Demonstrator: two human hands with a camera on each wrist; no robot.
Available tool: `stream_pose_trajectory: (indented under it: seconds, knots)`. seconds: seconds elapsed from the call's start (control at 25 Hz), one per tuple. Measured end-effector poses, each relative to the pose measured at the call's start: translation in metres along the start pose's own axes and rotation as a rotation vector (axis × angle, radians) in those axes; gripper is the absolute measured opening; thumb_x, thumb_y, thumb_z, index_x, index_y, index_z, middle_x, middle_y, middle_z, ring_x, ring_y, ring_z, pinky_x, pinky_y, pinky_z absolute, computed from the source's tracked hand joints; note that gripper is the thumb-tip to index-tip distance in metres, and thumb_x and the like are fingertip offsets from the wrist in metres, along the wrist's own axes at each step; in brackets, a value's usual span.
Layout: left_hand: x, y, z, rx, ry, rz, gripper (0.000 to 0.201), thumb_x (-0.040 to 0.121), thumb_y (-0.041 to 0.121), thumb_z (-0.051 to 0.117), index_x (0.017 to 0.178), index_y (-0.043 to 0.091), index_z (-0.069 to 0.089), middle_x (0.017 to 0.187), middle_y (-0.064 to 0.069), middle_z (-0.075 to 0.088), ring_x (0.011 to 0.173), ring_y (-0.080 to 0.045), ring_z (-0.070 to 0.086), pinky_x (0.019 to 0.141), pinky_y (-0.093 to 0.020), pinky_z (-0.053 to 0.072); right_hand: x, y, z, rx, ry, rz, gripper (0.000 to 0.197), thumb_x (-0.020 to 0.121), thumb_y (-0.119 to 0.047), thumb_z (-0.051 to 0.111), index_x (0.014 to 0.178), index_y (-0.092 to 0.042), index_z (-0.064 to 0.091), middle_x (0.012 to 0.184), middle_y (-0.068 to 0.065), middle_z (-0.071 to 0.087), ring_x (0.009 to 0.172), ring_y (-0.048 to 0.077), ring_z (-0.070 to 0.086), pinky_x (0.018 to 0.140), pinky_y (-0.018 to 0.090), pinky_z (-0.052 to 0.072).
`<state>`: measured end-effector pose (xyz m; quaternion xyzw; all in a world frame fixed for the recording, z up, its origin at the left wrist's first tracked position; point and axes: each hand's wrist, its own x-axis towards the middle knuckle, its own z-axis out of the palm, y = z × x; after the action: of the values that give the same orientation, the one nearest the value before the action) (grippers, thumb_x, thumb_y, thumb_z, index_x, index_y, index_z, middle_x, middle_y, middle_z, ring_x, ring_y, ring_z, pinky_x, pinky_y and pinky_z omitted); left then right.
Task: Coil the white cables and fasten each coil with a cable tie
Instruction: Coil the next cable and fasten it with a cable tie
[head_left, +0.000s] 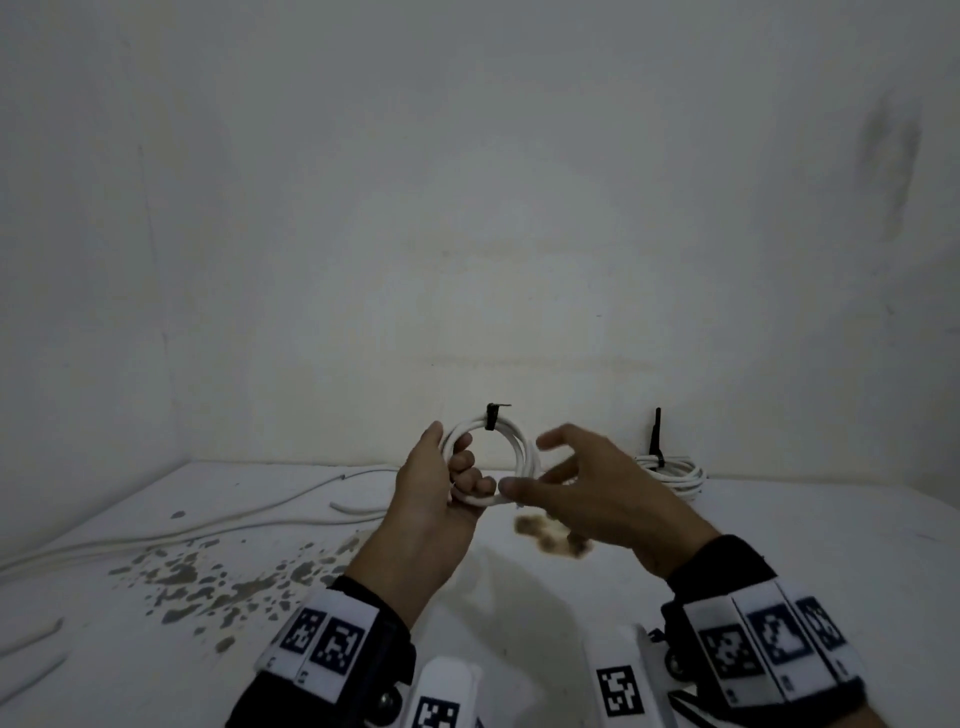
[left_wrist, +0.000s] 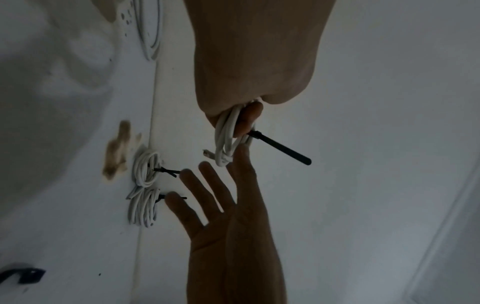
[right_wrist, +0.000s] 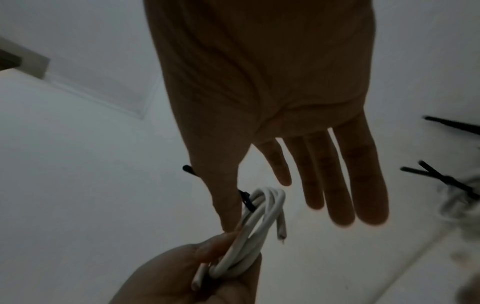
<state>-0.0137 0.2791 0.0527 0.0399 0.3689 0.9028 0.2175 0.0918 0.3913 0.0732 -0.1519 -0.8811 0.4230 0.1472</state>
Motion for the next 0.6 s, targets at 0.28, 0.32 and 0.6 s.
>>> stream_pose_trajectory:
  seconds: [0.28, 0.32, 0.6]
  knots:
    - [0.005, -0.010, -0.017, 0.403, 0.056, -0.157, 0.044, 0.099, 0.044, 0.038, 0.087, 0.011, 0.065, 0.075, -0.006, 0.053, 0.070, -0.019, 0.048, 0.064, -0.034, 0.042, 0.022, 0.036, 0.013, 0.579, 0.052, 0.115, 0.035, 0.082, -0.002, 0.076, 0.112, 0.002, 0.059, 0.086, 0.026, 0.074, 0.079, 0.037, 0.075, 0.056, 0.035, 0.059]
    - [0.006, -0.014, -0.020, 0.452, 0.053, -0.178, 0.040, 0.097, 0.038, 0.040, 0.087, 0.009, 0.065, 0.075, -0.007, 0.051, 0.068, -0.019, 0.046, 0.063, -0.034, 0.042, 0.025, 0.045, 0.013, 0.618, 0.086, 0.147, 0.030, 0.083, 0.001, 0.075, 0.108, 0.005, 0.061, 0.084, 0.028, 0.073, 0.076, 0.036, 0.074, 0.065, 0.041, 0.062]
    - [0.037, -0.058, -0.026, 0.604, -0.044, -0.186, 0.022, 0.091, 0.002, 0.049, 0.090, 0.001, 0.072, 0.079, -0.007, 0.072, 0.075, -0.018, 0.060, 0.061, -0.029, 0.052, 0.046, 0.101, -0.001, 0.471, 0.074, 0.289, 0.016, 0.087, -0.002, 0.071, 0.088, 0.014, 0.069, 0.080, 0.028, 0.072, 0.070, 0.029, 0.072, 0.060, 0.029, 0.060]
